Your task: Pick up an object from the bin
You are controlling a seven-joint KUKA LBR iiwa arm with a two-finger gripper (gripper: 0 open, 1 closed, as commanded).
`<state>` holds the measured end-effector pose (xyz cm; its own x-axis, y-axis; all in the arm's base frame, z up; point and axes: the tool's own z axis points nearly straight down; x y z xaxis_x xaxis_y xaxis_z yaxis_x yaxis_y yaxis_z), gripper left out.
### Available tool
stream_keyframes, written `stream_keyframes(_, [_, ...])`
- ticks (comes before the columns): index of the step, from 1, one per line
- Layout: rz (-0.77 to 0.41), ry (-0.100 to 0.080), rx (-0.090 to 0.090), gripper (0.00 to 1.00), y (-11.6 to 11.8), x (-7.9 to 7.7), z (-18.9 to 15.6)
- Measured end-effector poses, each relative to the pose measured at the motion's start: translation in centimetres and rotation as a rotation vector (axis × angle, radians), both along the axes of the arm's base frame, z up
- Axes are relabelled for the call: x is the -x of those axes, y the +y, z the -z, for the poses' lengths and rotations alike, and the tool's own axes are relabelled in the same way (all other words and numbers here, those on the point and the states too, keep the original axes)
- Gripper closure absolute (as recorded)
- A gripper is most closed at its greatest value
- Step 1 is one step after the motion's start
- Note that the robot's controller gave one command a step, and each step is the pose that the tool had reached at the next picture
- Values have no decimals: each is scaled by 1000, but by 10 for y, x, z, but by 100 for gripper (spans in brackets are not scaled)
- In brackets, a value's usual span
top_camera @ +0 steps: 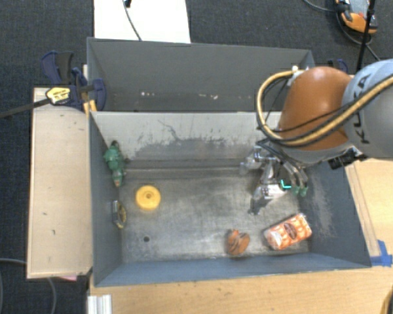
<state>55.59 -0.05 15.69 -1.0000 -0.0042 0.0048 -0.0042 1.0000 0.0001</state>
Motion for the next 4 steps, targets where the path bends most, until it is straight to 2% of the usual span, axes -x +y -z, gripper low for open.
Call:
stream_keyframes(1, [0,-8,0,0,0,-2,-4])
stream_keyframes(2, [-118,-11,0,0,-37,-14,41])
stream_keyframes(3, [-215,-3,-2,0,-68,-16,33])
stream_keyframes(4, [-393,-10,0,0,-108,39,44])
